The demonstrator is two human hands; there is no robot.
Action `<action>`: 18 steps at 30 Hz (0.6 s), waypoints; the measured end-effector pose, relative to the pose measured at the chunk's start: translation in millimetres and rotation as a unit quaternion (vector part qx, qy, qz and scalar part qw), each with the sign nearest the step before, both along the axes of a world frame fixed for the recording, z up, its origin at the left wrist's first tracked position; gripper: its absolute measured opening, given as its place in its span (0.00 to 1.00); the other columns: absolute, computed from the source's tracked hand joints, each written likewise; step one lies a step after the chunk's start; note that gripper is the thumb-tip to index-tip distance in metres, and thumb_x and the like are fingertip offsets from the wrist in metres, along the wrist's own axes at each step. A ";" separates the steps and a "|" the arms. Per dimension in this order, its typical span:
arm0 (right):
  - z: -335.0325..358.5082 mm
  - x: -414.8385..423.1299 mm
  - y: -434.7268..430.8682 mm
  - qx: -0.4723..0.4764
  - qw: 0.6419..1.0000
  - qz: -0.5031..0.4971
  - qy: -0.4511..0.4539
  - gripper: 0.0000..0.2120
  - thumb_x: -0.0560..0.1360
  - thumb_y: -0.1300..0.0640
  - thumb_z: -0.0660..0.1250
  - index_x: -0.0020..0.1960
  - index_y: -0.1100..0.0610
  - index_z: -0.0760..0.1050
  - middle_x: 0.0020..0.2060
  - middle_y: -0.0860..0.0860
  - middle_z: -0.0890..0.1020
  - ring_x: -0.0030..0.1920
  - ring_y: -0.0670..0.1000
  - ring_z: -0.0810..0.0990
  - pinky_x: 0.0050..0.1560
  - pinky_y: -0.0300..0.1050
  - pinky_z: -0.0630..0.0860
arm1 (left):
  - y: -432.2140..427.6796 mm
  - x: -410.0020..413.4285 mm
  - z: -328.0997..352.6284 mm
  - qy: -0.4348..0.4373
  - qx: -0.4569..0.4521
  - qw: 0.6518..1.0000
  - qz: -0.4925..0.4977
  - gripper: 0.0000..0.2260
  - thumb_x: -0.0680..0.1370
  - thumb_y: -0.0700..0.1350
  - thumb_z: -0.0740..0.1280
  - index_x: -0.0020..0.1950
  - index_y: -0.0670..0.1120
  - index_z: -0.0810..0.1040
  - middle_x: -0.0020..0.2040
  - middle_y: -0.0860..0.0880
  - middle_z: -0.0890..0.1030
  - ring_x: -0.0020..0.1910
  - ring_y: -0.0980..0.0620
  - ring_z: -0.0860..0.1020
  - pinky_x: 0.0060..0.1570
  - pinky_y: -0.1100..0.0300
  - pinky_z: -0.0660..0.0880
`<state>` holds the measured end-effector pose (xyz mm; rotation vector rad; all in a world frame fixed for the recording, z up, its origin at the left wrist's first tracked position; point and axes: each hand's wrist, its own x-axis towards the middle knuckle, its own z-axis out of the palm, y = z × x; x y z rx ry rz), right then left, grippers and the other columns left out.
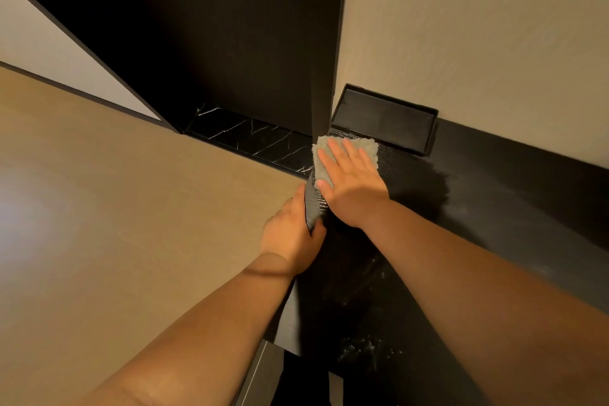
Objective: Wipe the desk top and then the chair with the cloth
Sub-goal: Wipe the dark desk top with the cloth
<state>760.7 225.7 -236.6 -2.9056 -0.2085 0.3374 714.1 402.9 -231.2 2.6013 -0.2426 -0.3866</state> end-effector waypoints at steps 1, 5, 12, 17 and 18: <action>0.5 -3.8 4.4 -0.005 1.000 -0.012 -0.015 0.31 0.84 0.42 0.51 0.83 0.50 0.49 0.83 0.52 0.50 0.82 0.56 0.45 0.81 0.58 0.46 | 0.5 -0.1 0.1 -0.002 -0.004 1.000 0.001 0.36 0.80 0.53 0.67 0.85 0.50 0.54 0.73 0.47 0.75 0.64 0.47 0.79 0.60 0.54 0.75; 4.6 -29.4 9.8 -0.022 0.999 0.007 -0.033 0.32 0.82 0.43 0.56 0.83 0.52 0.54 0.82 0.55 0.56 0.82 0.59 0.52 0.80 0.61 0.54 | 3.2 1.3 -2.1 0.000 -0.030 1.000 0.001 0.35 0.79 0.54 0.66 0.84 0.53 0.56 0.70 0.49 0.77 0.60 0.48 0.80 0.59 0.51 0.78; 9.0 -33.9 -4.0 -0.052 0.993 0.098 -0.030 0.35 0.81 0.41 0.59 0.82 0.53 0.55 0.82 0.54 0.56 0.81 0.58 0.53 0.81 0.57 0.51 | 14.3 -2.8 -7.8 0.033 -0.011 0.999 -0.017 0.34 0.82 0.58 0.62 0.84 0.53 0.49 0.73 0.48 0.74 0.61 0.48 0.80 0.56 0.52 0.78; -0.6 -1.3 15.9 -0.029 0.999 -0.035 0.025 0.31 0.84 0.42 0.47 0.84 0.49 0.44 0.83 0.50 0.43 0.82 0.54 0.38 0.80 0.54 0.38 | 16.6 -2.5 -8.1 0.046 -0.005 0.999 -0.020 0.34 0.83 0.58 0.62 0.84 0.54 0.48 0.74 0.49 0.73 0.63 0.48 0.80 0.59 0.51 0.79; 0.2 -3.4 20.8 -0.022 0.998 -0.049 0.030 0.31 0.84 0.42 0.47 0.84 0.48 0.43 0.83 0.49 0.42 0.82 0.54 0.37 0.81 0.55 0.38 | 17.5 -4.2 -7.6 0.046 -0.002 0.999 -0.019 0.34 0.83 0.58 0.62 0.84 0.54 0.48 0.75 0.49 0.73 0.63 0.48 0.80 0.60 0.51 0.79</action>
